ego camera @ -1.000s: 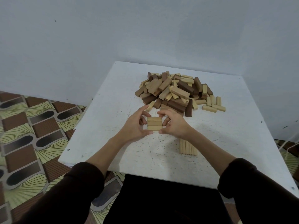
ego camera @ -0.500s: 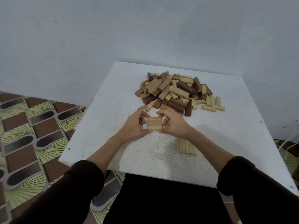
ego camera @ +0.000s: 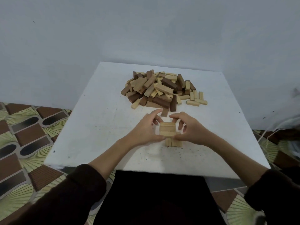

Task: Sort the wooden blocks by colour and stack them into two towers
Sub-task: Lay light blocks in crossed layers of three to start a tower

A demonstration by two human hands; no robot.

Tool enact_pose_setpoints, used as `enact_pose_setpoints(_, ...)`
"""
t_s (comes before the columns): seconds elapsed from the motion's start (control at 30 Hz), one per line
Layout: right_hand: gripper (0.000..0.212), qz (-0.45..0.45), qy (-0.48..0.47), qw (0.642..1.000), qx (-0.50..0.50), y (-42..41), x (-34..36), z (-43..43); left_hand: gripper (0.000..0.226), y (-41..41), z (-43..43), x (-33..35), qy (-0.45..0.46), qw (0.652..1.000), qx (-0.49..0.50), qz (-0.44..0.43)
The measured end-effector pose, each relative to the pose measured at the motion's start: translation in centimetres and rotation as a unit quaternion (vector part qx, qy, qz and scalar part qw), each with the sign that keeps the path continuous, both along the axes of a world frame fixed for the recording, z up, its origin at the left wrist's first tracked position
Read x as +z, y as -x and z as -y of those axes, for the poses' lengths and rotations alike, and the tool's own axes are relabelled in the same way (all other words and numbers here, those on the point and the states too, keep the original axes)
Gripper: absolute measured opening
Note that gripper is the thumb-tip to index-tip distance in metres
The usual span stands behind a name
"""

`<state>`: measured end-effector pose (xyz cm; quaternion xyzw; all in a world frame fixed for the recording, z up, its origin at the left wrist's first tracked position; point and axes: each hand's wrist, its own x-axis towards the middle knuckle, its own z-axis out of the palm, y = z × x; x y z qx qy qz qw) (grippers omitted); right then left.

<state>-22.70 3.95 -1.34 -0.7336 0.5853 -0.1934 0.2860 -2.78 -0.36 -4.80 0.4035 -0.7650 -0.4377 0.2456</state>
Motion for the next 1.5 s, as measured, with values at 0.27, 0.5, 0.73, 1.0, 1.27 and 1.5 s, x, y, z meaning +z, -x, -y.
enact_pose_setpoints(0.27,0.07,0.001,-0.017,1.0,-0.021,1.9,-1.7,-2.2,0.09,1.9,-1.8,-1.0,-0.014,0.999,-0.028,0.005)
enact_pose_setpoints(0.5,0.085,-0.01,-0.035,0.999,-0.001,1.9,-1.9,-2.2,0.095,2.0,-2.1,-1.0,0.019,0.999,-0.04,0.019)
enact_pose_setpoints(0.73,0.079,0.01,-0.012,1.0,0.011,0.7,-2.3,-2.0,0.093,2.7,-2.2,-1.1,0.045,0.996,-0.067,0.029)
enact_pose_setpoints(1.0,0.071,0.031,0.047,0.998,0.034,-0.4,-2.8,-0.9,0.093,1.6,-1.0,-1.0,0.024,0.998,-0.043,0.041)
enact_pose_setpoints(1.27,0.087,0.035,0.039,0.999,0.0,-0.9,-3.4,-0.8,0.094,1.2,-1.5,-0.7,0.044,0.997,-0.03,0.051)
enact_pose_setpoints(1.5,0.091,-0.088,0.056,0.988,-0.116,-1.8,-4.2,-4.0,0.089,0.5,-3.4,-1.7,0.181,0.965,0.011,0.192)
